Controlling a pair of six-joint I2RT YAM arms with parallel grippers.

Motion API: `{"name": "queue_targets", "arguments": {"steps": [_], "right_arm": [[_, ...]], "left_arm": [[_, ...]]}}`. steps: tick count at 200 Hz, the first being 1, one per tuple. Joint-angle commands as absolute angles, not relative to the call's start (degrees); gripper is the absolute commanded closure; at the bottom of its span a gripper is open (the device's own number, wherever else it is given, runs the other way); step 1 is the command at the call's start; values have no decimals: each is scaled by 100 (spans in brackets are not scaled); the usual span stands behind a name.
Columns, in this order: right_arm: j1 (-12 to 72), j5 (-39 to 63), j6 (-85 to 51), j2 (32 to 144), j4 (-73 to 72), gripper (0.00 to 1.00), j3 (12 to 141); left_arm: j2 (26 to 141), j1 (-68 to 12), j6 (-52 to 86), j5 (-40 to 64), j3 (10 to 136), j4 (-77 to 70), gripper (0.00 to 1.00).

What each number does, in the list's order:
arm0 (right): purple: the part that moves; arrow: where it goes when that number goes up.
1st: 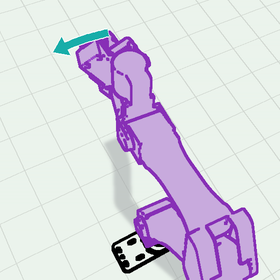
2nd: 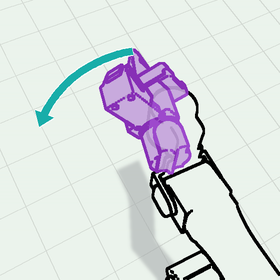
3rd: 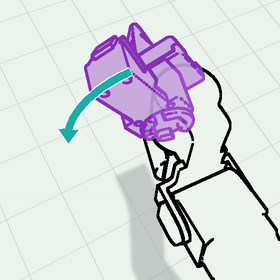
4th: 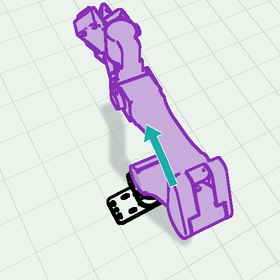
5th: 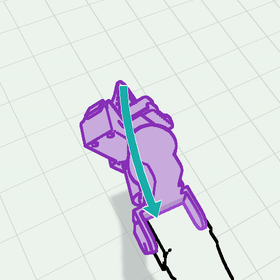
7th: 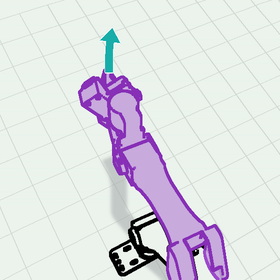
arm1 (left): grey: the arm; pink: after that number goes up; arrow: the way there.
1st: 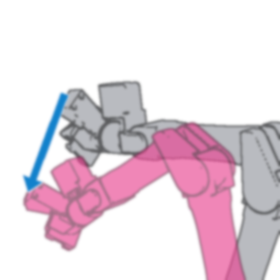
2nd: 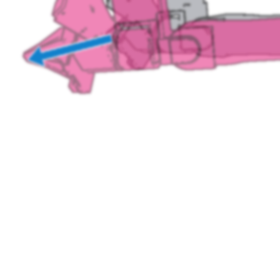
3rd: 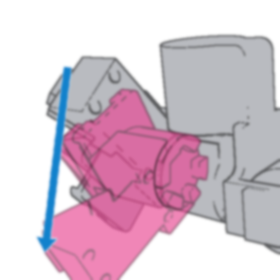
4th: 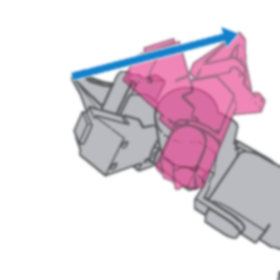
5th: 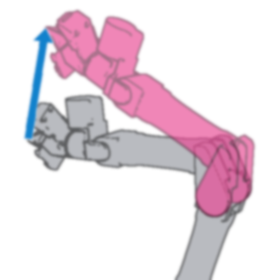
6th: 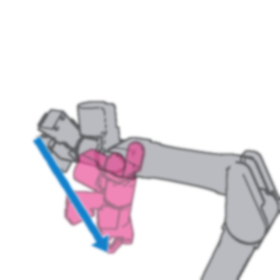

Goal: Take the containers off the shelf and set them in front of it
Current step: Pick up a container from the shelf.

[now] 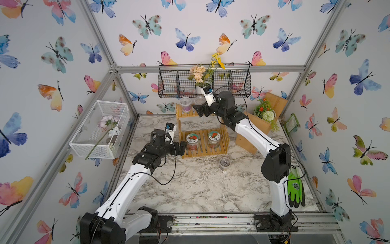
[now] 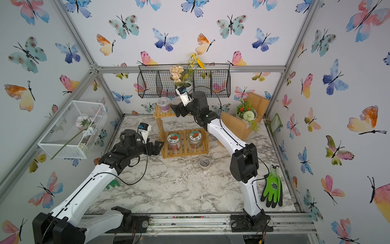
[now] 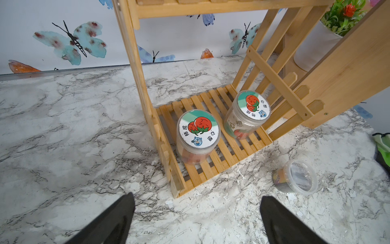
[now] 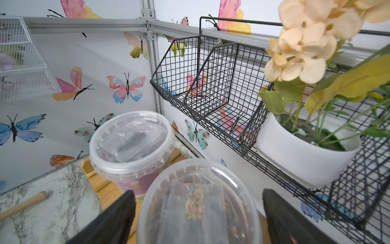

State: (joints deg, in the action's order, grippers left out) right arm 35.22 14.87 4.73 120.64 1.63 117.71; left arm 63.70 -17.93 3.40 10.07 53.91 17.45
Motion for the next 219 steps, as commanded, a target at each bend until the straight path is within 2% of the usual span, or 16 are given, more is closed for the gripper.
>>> {"name": "queue_targets", "arguments": {"steps": [1,42,94,219], "right_arm": [[3533,1637,369,12215,84,11,11937],[3533,1729,319,12201,27,24,11903],[3533,1672,274,12051,-184,34,11582],[3539,1629,231,11190,-630,41,10745]], "left_arm": [[6361,-1732,264,1207,5464,1775,1],[6349,-1698,264,1224,5450,1751,1],[6319,-1660,270,1242,5390,1723,1],[6293,-1617,272,1323,5375,1701,1]]}}
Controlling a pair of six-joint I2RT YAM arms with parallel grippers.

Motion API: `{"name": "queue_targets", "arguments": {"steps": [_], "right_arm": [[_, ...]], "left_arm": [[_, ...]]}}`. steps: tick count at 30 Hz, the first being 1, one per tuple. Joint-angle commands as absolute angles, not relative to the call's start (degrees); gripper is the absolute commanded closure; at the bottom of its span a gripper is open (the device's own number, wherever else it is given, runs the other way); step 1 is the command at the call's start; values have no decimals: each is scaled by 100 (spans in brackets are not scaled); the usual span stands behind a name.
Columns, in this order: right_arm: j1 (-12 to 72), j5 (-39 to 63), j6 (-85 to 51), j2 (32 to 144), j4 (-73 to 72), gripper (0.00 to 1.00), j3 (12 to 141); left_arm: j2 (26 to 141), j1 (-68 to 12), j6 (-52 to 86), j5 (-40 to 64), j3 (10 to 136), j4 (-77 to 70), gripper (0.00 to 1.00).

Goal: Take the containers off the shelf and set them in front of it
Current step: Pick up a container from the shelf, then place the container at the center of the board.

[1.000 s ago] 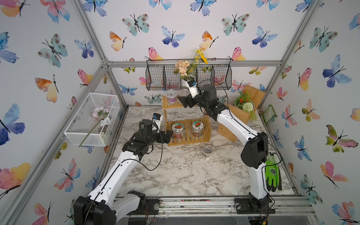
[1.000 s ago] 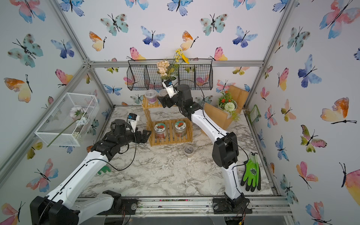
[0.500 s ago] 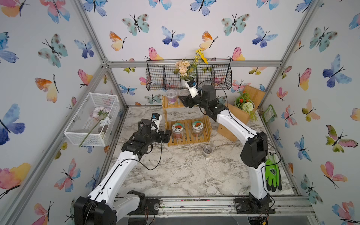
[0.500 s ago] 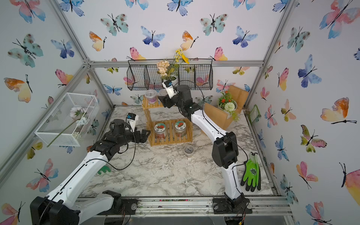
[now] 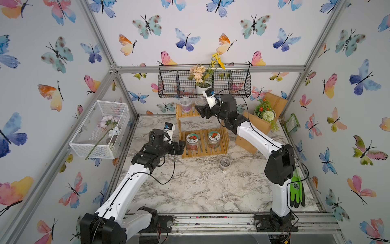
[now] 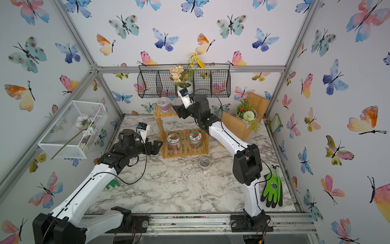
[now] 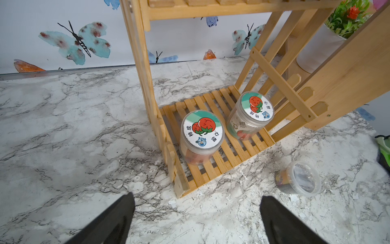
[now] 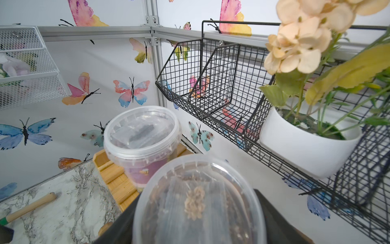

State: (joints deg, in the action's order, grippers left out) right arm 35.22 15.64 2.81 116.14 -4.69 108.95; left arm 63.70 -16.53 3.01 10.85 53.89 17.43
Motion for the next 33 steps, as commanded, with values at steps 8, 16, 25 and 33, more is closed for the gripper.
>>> {"name": "queue_targets", "arguments": {"steps": [8,16,25,33], "right_arm": [[3542,1762,233,10601,-702,42,10280],[3585,1912,262,9633,-749,42,9236],[3819,1882,290,8501,-812,43,7704],[4247,1608,142,7736,-1078,43,6329]], "left_arm": [[6267,-1617,316,1343,5379,1687,1],[6191,-1617,373,1380,5342,1718,1],[5938,-1615,525,1441,5060,1738,1],[5785,-1617,641,1430,4956,1738,1]]}}
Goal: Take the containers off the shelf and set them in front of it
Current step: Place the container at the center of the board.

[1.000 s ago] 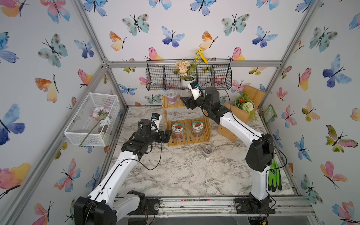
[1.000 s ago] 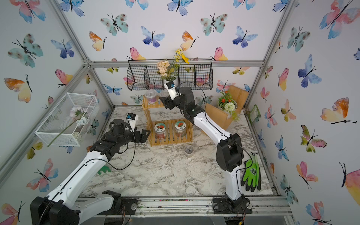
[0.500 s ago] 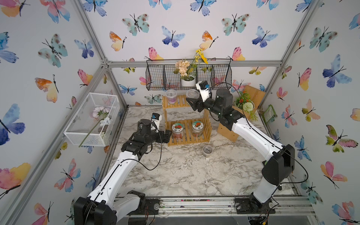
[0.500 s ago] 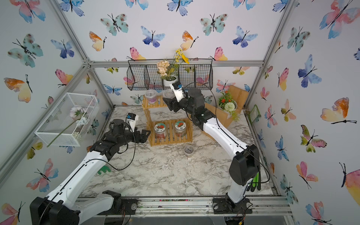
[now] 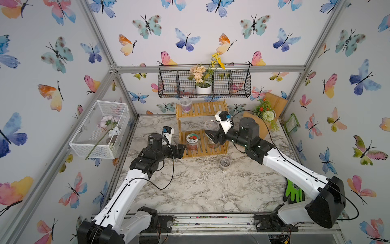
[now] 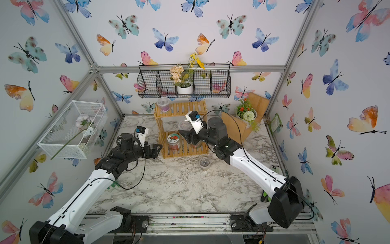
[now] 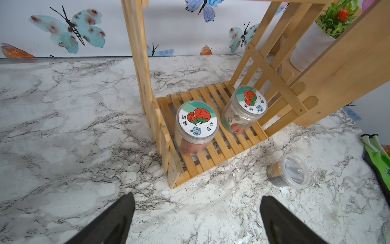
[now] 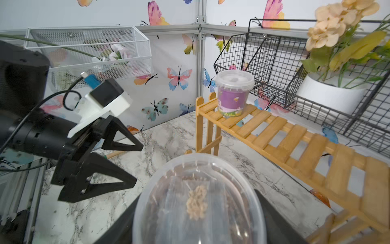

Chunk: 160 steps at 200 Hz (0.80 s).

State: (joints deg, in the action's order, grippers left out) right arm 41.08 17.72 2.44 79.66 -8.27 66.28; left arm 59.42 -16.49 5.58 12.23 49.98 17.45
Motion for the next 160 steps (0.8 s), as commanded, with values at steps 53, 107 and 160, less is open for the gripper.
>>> {"name": "queue_targets", "arguments": {"steps": [53,107,160], "right_arm": [[4764,1052,-137,7370,-1690,44,4952],[5291,452,-349,7664,-2494,44,4183],[5622,-111,-522,8130,-3142,44,3789]], "left_arm": [[5704,-1617,668,1384,4878,1801,1],[5765,-1617,626,1416,4917,1853,1],[5722,-1617,571,1424,4900,1951,1]]}}
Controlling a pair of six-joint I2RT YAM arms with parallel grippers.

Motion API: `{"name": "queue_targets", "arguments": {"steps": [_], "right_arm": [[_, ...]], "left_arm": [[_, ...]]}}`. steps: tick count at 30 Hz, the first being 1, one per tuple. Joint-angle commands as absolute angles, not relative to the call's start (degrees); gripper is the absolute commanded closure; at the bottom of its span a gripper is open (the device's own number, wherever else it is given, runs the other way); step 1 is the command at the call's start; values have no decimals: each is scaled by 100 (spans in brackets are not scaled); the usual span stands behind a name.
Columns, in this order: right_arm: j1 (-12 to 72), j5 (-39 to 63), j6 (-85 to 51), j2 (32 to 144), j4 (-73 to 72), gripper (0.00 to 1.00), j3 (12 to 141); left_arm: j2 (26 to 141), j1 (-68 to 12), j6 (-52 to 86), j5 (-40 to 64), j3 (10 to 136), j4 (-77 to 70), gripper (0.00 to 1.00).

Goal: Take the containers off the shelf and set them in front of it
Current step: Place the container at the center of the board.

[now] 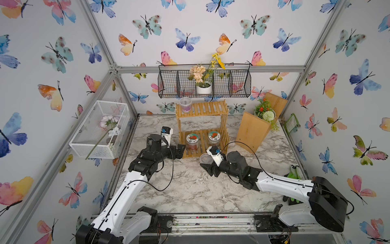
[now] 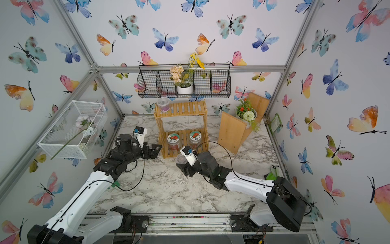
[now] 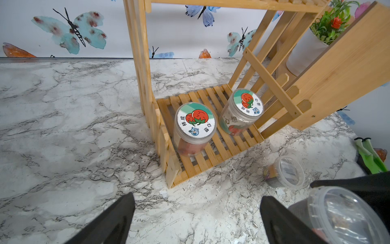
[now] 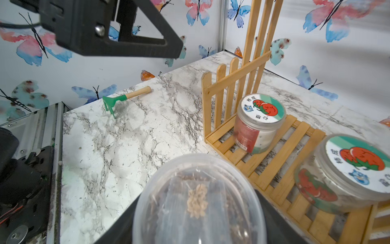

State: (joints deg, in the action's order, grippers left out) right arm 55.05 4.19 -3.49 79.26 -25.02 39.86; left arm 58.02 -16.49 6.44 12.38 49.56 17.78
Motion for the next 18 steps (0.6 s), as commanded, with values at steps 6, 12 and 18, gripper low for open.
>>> {"name": "queue_targets", "arguments": {"steps": [6,12,18], "right_arm": [[5739,-467,-645,8514,-3595,44,3613],[5809,-977,-772,9004,-4012,44,3637],[5818,-1313,-974,9408,-4216,44,3683]], "left_arm": [[5627,-1619,571,1419,4850,2008,1],[5585,-1616,555,1407,4833,2065,1],[5558,-1616,555,1407,4852,2109,1]]}}
